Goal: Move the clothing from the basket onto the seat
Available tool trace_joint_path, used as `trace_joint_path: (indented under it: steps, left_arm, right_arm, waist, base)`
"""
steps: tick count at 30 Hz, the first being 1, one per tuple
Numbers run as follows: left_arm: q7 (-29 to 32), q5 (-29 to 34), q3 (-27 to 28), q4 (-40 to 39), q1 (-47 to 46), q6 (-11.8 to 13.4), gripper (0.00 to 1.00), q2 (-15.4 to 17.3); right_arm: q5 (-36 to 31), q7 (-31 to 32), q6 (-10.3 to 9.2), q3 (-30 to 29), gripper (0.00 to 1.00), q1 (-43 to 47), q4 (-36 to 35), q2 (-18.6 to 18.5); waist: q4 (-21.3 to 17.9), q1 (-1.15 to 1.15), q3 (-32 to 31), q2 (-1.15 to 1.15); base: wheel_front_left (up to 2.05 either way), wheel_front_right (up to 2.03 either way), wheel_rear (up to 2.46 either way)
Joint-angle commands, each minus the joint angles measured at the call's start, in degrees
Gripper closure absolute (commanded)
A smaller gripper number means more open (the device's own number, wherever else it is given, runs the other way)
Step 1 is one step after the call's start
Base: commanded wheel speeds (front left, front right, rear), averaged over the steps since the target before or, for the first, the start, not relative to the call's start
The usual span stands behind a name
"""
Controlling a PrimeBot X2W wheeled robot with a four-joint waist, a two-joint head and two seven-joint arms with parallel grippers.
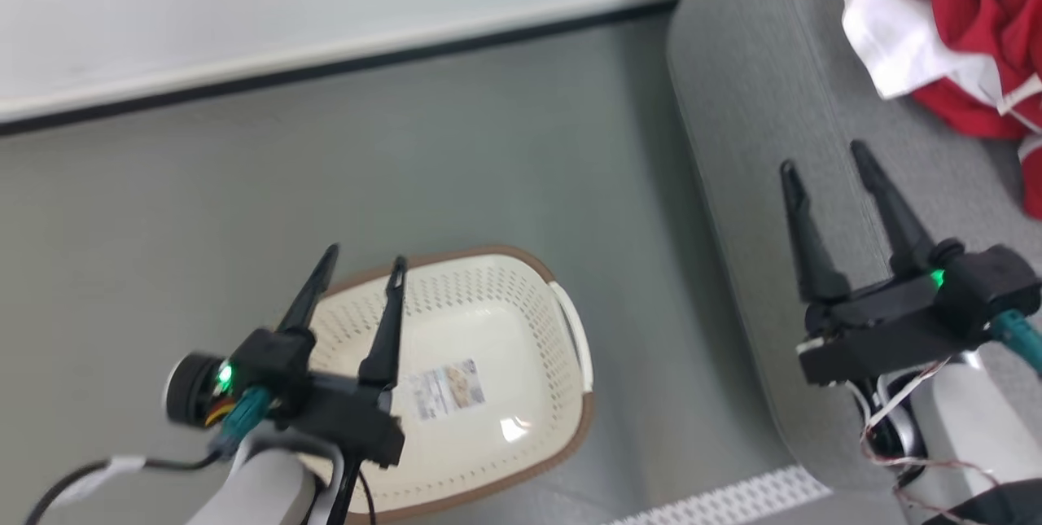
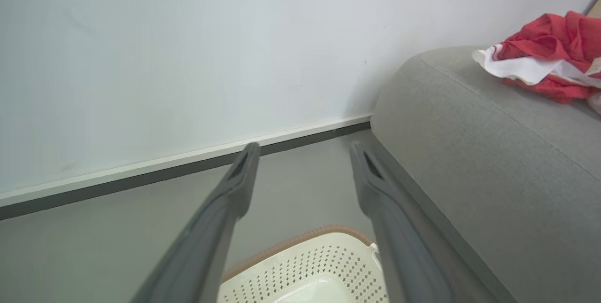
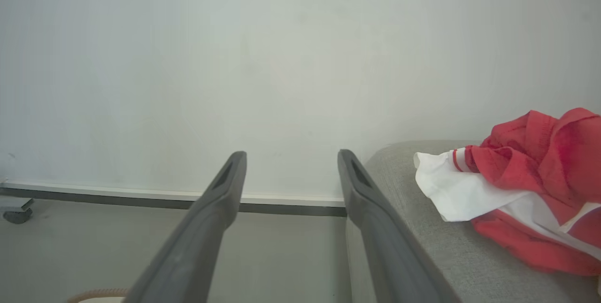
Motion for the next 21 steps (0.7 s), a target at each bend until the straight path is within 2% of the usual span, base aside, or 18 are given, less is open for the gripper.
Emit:
trace_joint_path:
  steps: [1, 6, 13, 17, 21]
  left_arm:
    - [-0.47, 0.33, 1.25, -1.26, 2.52, 0.48, 0.0, -0.16]
    - [-0.42, 3.14, 10.45, -7.42, 12.97, 1.33, 0.0, -0.84]
    - [-0.42, 6.79, 19.25, -11.66, 24.29, -1.37, 0.0, -3.15]
    - [-0.42, 8.79, 21.35, -12.05, 28.62, -2.47, 0.0, -4.04]
    - [-0.43, 9.41, 23.81, -13.01, 33.4, -4.95, 0.0, -5.9]
  right_arm:
    - [0.0, -0.09, -0.04, 0.45, 0.0, 1.55, 0.4, -0.14]
    - [-1.03, -0.09, -0.04, 3.43, 0.0, 4.06, 1.13, 0.9]
    - [-4.09, -0.09, -0.04, 3.87, 0.0, 10.23, 1.26, 3.2]
    - [-3.85, -0.09, -0.04, 3.27, 0.0, 13.82, 0.92, 4.36]
    - [-4.22, -0.09, -0.04, 1.85, 0.0, 17.5, -0.43, 4.89]
  waist:
    - [5.59, 0.0, -6.45, 0.01]
    - [7.71, 0.0, -11.65, 0.01]
    - [9.33, 0.0, -17.06, 0.01]
    - [9.88, 0.0, -19.84, 0.01]
    - [10.06, 0.0, -22.29, 0.01]
  base:
    - [0.0, 0.0, 0.0]
    - [0.0, 0.0, 0.0]
    - [0.0, 0.0, 0.0]
    - [0.0, 0.0, 0.0]
    - [0.0, 0.0, 0.0]
